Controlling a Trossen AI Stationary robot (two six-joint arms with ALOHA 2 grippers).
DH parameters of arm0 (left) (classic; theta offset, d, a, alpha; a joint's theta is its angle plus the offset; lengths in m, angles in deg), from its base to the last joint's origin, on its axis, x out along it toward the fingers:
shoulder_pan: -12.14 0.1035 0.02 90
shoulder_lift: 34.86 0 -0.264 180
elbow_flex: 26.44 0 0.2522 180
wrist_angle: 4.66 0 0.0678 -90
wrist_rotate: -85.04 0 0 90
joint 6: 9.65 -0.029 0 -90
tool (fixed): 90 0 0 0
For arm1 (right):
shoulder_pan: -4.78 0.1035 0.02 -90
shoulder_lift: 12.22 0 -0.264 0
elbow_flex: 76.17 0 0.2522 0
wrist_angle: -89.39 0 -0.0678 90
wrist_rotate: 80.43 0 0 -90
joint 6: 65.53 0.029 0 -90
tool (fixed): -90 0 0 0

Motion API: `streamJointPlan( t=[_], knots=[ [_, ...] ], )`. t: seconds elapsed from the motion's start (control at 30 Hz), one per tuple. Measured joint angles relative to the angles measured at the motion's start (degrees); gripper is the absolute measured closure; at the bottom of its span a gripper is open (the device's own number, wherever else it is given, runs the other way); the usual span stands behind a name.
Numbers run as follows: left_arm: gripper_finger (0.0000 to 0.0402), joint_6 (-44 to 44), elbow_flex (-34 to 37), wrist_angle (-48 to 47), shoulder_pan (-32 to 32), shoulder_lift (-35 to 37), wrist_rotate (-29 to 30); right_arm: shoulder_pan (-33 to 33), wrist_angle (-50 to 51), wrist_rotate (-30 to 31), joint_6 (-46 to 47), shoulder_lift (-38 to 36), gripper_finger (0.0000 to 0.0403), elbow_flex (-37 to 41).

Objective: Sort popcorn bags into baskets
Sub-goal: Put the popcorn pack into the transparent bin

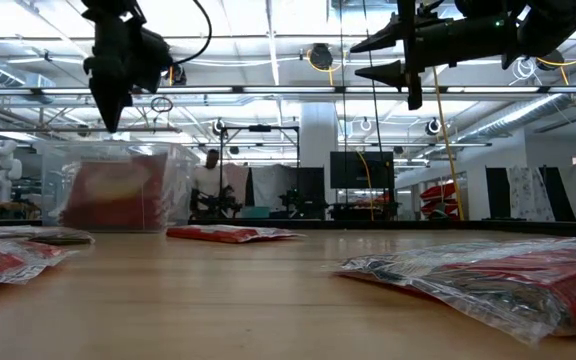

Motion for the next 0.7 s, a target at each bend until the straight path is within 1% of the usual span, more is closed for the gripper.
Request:
streamJointPlan(
  t=[0.17,0.33,0.4,0.53,0.7],
  knots=[
    [0.0315,1.14,0.0,0.47,0.01,-0.16,4.23,0.0,0.0,-0.02,-0.13,0.0,0.0232,0.0],
    [0.0314,5.36,0.0,0.61,0.0,-0.16,4.4,0.0,0.04,-0.03,-0.17,0.0,0.0232,0.0],
    [0.0314,7.53,0.0,0.62,0.0,-0.16,3.23,0.0,0.09,-0.04,-0.14,0.0,0.0232,0.0],
    [0.0314,11.57,0.0,0.68,0.0,-0.16,-1.34,0.0,0.08,-0.04,0.08,0.0,0.0232,0.0],
    [0.0314,17.41,0.0,0.74,-0.61,-0.16,-5.65,0.0,0.99,-0.07,3.05,0.0,0.0232,0.0]
  ],
)
